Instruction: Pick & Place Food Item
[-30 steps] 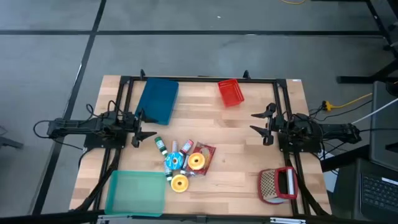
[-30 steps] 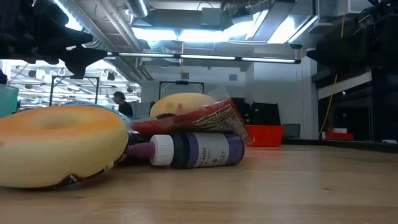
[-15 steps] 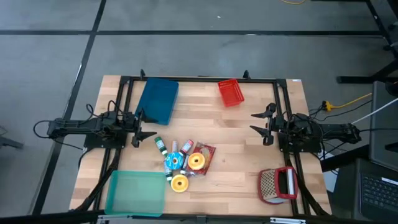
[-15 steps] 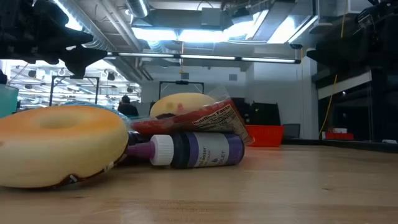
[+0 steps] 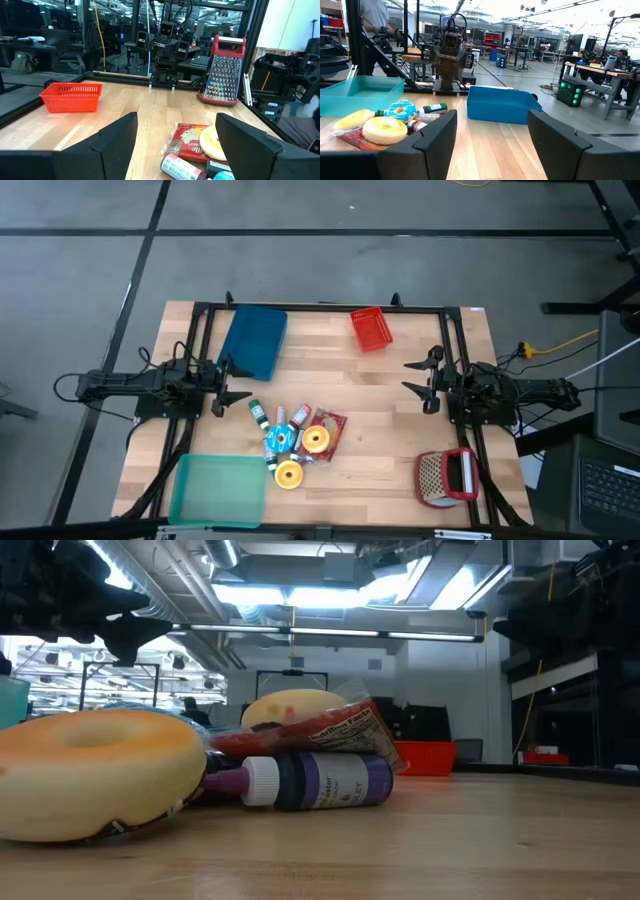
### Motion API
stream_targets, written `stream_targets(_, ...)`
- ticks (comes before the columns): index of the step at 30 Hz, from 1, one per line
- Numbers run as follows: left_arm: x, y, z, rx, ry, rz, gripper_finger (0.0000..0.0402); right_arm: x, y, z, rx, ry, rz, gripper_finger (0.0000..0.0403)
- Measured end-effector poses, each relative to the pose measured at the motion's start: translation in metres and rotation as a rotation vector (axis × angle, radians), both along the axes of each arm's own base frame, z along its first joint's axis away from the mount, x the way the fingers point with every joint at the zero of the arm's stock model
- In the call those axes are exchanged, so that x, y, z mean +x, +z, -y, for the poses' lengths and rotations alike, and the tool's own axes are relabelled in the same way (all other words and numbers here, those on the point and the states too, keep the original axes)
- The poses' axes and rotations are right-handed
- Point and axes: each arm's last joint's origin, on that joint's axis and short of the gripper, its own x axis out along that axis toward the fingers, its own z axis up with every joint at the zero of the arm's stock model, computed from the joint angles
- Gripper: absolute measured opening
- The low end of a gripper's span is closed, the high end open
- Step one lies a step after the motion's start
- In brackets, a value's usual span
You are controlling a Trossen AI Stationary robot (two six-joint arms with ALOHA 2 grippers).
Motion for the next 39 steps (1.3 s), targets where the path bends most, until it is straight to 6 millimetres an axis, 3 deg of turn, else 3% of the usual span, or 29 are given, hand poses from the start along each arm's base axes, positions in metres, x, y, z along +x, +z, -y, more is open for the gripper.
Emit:
stream_targets(18, 0.0, 0.0, 0.0, 0.0, 0.001, 0.0, 0.0265, 0.0, 0.002, 0.001, 0.002, -0.045, 0.018, 0.0245)
stream_targets(28, 0.0, 0.0, 0.0, 0.0, 0.0, 0.0, 0.0265, -0.001, 0.008, 0.001, 0.12, -0.029, 0.099, 0.0245)
stream_targets(35, 0.0, 0.001, 0.0, 0.0, 0.002, 0.009, 0.0265, -0.004, 0.011, 0.008, 0.173, -0.277, 0.149, 0.0245)
stream_targets(39, 0.0, 0.002, -0.002, -0.003, 0.076, 0.019, 0.0265, -0.004, 0.011, 0.009, 0.191, -0.291, 0.163, 0.0245)
